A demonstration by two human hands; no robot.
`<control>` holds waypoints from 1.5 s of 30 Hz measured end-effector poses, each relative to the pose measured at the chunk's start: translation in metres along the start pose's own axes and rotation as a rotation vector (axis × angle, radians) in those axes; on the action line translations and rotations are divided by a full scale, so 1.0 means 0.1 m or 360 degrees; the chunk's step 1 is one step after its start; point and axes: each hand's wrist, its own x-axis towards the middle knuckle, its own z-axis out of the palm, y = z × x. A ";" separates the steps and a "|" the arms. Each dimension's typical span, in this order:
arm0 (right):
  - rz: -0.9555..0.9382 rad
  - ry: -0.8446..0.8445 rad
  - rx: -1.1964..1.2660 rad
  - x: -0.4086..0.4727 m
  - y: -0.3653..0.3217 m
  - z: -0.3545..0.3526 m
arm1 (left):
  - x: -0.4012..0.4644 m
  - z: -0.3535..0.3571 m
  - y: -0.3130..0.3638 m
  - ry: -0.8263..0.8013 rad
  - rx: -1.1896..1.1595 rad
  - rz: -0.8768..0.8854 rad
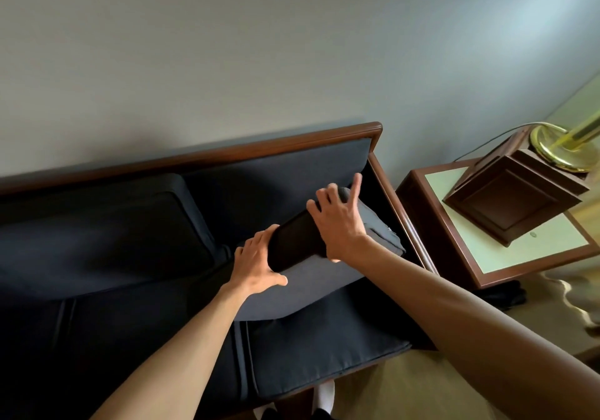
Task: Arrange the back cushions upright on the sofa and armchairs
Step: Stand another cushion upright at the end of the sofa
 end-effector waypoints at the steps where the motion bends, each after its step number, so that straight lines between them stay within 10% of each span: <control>1: -0.0093 -0.0010 -0.0077 0.04 -0.05 0.02 | 0.00 0.01 0.01 -0.0002 -0.0011 0.0017; 45: -0.0318 -0.0092 0.0719 1.89 1.27 1.40 | 2.05 -0.19 0.16 -0.0073 0.0689 -0.0261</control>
